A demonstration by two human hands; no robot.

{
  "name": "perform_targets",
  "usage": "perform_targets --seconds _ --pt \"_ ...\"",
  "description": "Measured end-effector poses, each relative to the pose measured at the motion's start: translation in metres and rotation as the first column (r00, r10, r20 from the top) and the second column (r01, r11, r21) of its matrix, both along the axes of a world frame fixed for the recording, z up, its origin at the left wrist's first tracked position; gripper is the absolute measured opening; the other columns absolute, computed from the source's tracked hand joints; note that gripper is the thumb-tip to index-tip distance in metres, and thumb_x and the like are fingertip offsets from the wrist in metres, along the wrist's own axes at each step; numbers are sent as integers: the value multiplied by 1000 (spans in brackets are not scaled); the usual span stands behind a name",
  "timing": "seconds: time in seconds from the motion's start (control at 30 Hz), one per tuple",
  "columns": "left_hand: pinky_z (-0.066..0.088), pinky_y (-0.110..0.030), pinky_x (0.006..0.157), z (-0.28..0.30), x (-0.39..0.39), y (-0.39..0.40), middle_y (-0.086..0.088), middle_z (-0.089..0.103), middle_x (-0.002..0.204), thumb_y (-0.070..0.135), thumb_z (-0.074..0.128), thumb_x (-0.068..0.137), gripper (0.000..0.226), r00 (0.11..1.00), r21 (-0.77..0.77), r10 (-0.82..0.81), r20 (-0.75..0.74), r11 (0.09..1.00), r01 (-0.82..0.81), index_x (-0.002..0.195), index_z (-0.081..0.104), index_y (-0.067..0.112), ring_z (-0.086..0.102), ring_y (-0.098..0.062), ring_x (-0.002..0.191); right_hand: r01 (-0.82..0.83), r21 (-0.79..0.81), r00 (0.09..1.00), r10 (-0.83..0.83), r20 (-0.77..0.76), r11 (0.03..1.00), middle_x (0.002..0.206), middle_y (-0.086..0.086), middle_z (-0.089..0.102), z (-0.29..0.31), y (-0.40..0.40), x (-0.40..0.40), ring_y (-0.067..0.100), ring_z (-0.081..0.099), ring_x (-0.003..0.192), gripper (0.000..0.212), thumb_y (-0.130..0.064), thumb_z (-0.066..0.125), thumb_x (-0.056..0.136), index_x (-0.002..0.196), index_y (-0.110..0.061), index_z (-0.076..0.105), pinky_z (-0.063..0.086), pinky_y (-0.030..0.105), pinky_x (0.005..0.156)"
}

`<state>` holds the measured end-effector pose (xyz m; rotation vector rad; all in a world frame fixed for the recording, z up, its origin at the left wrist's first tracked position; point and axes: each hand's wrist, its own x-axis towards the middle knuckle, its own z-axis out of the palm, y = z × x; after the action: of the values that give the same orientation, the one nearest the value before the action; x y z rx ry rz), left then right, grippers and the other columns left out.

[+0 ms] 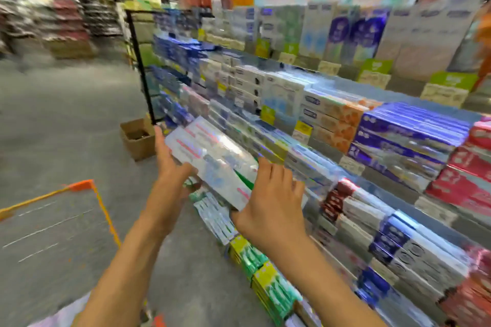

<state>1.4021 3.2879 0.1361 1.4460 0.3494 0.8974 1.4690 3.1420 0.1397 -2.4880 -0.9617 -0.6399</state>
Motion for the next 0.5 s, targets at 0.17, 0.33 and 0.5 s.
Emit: perform_targets --seconds 0.17,0.33,0.5 --pt "52 -44 88 37 -99 59 12 27 153 28 74 65 120 958 -105 233 169 970 -218 133 -20 57 47 -14 128 -186 68 982 183 53 980 89 10 60 35 95 -93 32 58 77 85 -40 76 31 106 -4 60 48 40 64" --pt "49 -49 95 30 -205 130 -11 46 142 41 94 41 135 906 -384 393 155 869 -311 148 15 17 57 -26 117 -340 171 937 349 -23 925 86 11 60 46 186 -220 33 59 76 83 -38 79 34 106 0 60 48 40 62" --pt "57 -44 80 26 -316 182 -16 60 124 13 83 58 96 812 -464 575 101 749 -472 140 33 10 66 -29 100 -540 43 803 530 -272 841 125 10 45 46 239 -320 31 42 117 96 -54 72 64 136 -6 32 36 44 93"
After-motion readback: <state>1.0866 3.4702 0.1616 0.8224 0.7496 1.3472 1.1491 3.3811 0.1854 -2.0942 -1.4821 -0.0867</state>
